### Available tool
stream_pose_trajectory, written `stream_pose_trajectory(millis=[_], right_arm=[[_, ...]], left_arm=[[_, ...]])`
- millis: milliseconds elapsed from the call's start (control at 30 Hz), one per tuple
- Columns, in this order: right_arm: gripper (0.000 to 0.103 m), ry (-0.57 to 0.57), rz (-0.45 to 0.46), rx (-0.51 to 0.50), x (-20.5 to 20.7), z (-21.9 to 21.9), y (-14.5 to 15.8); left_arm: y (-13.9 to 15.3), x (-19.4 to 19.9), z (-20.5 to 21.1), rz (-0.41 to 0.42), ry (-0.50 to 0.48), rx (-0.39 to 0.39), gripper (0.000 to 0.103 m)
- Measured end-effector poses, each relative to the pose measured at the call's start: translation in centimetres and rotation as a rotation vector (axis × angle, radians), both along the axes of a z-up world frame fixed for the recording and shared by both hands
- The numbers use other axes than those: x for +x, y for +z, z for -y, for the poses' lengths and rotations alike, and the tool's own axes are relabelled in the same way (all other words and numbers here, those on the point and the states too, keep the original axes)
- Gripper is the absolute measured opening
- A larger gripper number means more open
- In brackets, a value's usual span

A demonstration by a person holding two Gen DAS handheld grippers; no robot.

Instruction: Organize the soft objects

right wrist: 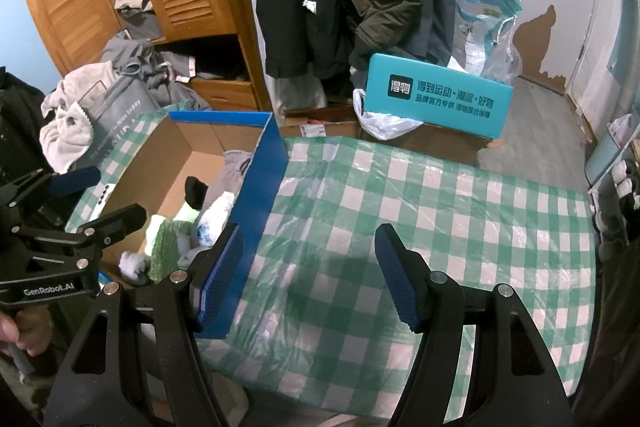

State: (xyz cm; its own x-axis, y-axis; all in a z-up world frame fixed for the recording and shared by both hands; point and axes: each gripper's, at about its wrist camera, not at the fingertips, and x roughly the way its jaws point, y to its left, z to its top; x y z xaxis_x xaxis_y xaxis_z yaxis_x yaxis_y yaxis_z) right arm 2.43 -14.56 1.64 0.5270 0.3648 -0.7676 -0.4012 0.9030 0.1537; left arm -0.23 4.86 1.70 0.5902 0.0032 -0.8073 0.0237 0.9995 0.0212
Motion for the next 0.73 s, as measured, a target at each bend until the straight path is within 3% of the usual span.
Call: stream_pose_trajectory(millis=[733], right_arm=[[0.068,0.002,-0.003,-0.003,0.15,0.09,-0.03]], left_arm=[[-0.27,-0.06,0.03,-0.001,-0.008,0.005,0.086]])
